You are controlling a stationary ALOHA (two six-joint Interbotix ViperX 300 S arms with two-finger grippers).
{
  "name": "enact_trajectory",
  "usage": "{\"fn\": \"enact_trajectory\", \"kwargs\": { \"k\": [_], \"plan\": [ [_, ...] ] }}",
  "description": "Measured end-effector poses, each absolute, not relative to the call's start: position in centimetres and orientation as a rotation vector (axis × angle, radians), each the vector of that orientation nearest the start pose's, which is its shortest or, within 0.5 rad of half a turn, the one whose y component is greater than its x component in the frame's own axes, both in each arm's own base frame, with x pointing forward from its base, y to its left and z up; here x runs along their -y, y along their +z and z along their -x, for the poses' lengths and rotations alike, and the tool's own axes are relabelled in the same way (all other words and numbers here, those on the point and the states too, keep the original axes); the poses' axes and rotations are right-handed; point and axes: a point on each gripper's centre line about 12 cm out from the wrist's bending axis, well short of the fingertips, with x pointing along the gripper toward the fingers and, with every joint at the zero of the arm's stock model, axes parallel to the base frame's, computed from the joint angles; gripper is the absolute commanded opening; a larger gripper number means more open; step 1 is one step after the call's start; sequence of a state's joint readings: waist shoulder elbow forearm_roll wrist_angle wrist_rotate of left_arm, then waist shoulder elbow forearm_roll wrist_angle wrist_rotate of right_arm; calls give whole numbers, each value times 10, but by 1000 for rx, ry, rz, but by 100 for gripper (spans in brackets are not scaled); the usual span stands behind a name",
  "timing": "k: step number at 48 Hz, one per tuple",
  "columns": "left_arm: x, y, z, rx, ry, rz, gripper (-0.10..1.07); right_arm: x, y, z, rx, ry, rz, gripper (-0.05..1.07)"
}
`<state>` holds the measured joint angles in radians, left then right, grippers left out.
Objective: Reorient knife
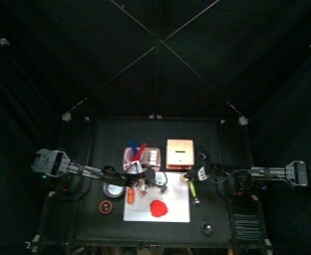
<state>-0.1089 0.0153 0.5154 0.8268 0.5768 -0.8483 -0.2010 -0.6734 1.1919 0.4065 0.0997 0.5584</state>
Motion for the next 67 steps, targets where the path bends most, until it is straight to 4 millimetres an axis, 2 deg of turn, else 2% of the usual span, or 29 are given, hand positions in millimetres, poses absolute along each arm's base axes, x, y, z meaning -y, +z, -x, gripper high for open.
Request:
{"fn": "enact_trajectory", "kwargs": {
  "k": [11,35,45,56,67],
  "plan": [
    [-7,186,-385,-906,336,-134,96,39,183,-214,-486,-438,-998,102],
    [-4,222,-379,-734,287,-100,95,40,188,-214,-481,-413,-917,102],
    [-2,235,-368,-628,253,-40,95,38,201,-215,-438,-366,-841,102],
    [1,256,-347,-508,215,18,95,35,223,-214,-354,-304,-737,102],
    [0,258,-329,-463,203,35,95,33,235,-217,-271,-251,-645,102]
  ]
}}
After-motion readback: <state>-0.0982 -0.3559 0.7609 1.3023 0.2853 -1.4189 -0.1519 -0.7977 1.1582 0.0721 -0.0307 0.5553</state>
